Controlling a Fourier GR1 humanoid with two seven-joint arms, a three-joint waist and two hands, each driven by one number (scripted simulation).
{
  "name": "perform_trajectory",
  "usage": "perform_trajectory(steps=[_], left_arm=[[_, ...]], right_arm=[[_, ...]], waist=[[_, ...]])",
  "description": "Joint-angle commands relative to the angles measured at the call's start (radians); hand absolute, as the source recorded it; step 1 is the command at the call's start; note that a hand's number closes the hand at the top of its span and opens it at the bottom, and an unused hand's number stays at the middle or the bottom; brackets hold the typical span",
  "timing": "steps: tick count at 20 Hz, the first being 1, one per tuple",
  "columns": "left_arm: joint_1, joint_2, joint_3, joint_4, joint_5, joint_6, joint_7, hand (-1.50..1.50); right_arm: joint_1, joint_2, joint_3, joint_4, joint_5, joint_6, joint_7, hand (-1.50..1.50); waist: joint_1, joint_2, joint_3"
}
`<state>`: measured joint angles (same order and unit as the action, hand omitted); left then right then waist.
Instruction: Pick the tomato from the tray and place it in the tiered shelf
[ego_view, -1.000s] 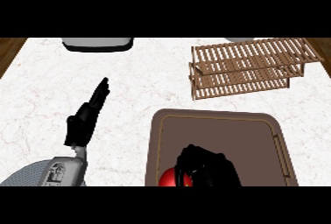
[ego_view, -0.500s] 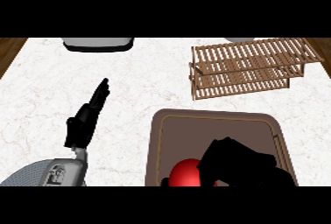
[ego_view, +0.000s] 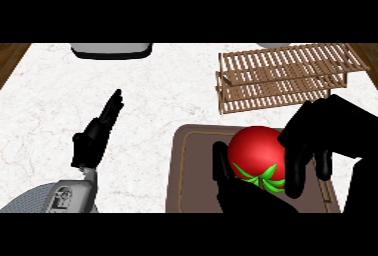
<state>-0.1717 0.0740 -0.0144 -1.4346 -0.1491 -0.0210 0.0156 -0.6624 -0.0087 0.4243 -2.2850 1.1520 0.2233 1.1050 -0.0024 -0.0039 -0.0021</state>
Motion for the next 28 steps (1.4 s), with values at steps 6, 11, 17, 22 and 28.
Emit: perform_trajectory(steps=[6,11,17,22,28], left_arm=[[-0.004,0.029,0.011,-0.039,0.004,-0.020,0.025,0.00],[0.008,0.009,0.004,-0.019,-0.005,-0.004,-0.002,0.00],[0.040,-0.021,-0.022,-0.033,-0.011,0.002,-0.002,0.00],[0.021,-0.011,-0.020,-0.054,-0.015,-0.004,0.049,0.00],[-0.019,-0.028,-0.012,0.024,-0.018,0.007,-0.014,0.00]], right_arm=[[-0.214,-0.008,-0.266,0.103,-0.028,0.173,0.067,1.50],[-0.360,-0.092,-0.463,0.237,-0.096,0.185,-0.049,1.50],[-0.377,-0.153,-0.462,0.371,-0.063,0.145,-0.163,1.50],[-0.361,-0.184,-0.481,0.507,-0.036,0.013,-0.284,1.50],[-0.303,-0.216,-0.412,0.618,0.043,-0.103,-0.394,1.50]], waist=[[0.001,-0.001,0.001],[0.002,0.002,0.002],[0.007,0.003,0.002],[0.011,0.004,0.002],[0.009,0.007,0.002]])
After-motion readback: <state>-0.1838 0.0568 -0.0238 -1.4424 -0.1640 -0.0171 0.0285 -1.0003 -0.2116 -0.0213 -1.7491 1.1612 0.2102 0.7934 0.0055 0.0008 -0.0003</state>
